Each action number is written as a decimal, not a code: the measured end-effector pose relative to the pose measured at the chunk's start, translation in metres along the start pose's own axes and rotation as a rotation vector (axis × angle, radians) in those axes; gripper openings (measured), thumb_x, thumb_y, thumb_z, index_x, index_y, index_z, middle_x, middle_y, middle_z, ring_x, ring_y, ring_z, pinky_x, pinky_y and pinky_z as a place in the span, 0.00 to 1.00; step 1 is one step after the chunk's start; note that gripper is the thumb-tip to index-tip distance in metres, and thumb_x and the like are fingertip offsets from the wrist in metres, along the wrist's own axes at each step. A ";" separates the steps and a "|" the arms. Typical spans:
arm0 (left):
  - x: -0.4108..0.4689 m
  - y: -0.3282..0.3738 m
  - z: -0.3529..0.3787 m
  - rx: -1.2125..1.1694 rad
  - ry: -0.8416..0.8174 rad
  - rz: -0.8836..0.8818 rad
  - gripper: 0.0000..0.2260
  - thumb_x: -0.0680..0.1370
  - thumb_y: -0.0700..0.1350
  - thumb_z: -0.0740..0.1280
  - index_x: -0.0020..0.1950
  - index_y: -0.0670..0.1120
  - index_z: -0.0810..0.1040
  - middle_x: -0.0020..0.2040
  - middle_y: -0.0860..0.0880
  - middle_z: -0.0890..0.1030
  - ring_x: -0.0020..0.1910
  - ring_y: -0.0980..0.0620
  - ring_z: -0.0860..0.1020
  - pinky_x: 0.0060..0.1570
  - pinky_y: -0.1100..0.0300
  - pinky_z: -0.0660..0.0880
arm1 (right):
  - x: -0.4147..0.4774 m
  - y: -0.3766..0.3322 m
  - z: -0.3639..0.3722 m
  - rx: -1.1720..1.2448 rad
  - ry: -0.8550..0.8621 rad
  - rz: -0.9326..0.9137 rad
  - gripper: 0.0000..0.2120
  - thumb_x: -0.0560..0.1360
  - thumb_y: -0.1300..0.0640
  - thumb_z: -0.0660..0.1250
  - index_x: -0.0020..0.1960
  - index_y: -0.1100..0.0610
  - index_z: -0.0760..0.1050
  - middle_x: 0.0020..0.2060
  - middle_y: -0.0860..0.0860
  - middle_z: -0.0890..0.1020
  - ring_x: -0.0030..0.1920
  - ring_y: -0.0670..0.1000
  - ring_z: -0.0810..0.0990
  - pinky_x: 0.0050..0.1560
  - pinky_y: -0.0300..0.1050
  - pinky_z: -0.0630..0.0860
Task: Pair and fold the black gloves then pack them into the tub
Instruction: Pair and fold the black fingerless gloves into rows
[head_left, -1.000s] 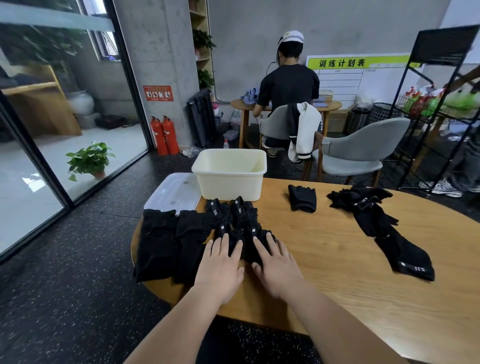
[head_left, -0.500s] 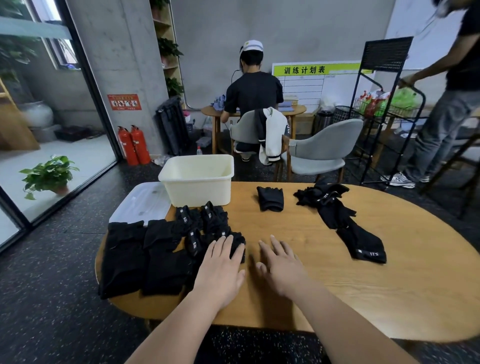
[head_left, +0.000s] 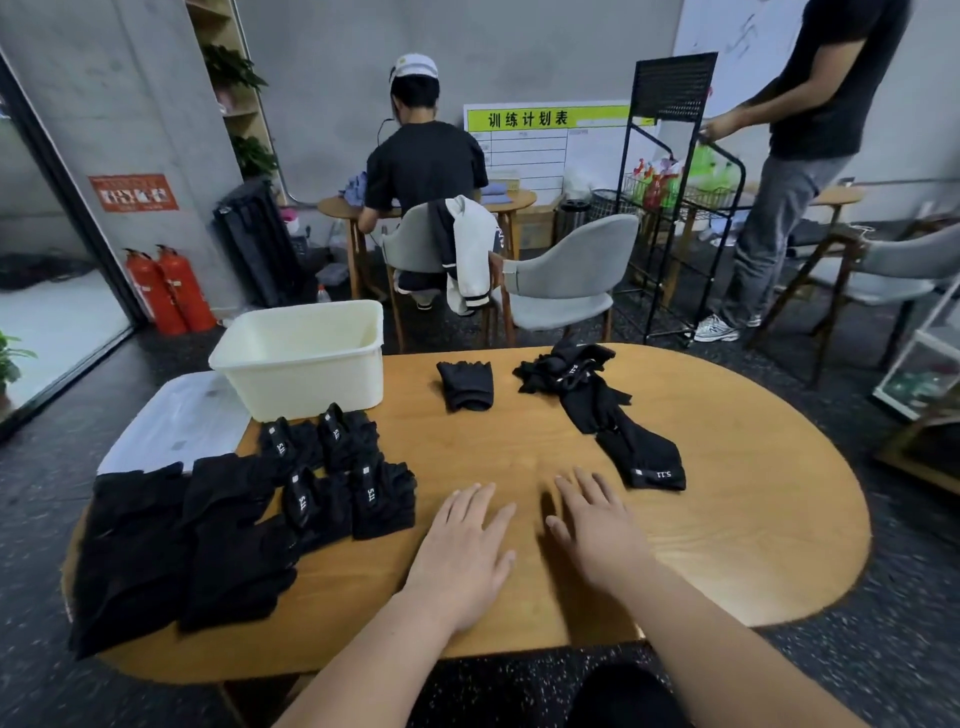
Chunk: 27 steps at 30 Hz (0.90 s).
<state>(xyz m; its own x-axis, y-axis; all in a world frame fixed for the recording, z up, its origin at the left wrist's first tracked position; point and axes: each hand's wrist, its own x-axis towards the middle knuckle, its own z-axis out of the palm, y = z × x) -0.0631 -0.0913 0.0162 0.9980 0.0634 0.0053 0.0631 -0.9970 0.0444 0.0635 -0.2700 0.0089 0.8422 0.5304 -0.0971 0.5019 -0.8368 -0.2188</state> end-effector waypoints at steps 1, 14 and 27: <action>0.002 0.001 0.002 -0.016 -0.006 0.005 0.28 0.88 0.60 0.51 0.87 0.53 0.50 0.87 0.47 0.46 0.86 0.46 0.43 0.84 0.46 0.42 | -0.001 0.007 -0.001 -0.005 0.015 0.015 0.32 0.86 0.37 0.51 0.85 0.45 0.48 0.85 0.48 0.45 0.85 0.55 0.42 0.83 0.57 0.52; 0.007 -0.014 0.036 -0.161 0.041 -0.083 0.29 0.86 0.66 0.42 0.86 0.57 0.52 0.86 0.55 0.47 0.85 0.54 0.42 0.84 0.53 0.43 | -0.001 0.052 0.027 -0.087 0.321 0.198 0.31 0.83 0.37 0.44 0.75 0.47 0.74 0.76 0.55 0.71 0.77 0.61 0.64 0.80 0.60 0.58; 0.004 -0.017 0.041 -0.227 0.129 -0.114 0.27 0.87 0.65 0.45 0.81 0.56 0.66 0.84 0.57 0.58 0.84 0.58 0.49 0.83 0.55 0.51 | 0.000 0.057 0.036 0.020 0.544 -0.036 0.15 0.78 0.51 0.73 0.64 0.52 0.83 0.61 0.47 0.82 0.62 0.54 0.77 0.62 0.53 0.75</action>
<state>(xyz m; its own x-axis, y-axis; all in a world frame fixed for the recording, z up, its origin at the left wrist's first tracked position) -0.0597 -0.0756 -0.0254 0.9744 0.1938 0.1138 0.1566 -0.9488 0.2744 0.0846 -0.3125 -0.0385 0.8077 0.4078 0.4257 0.5330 -0.8137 -0.2319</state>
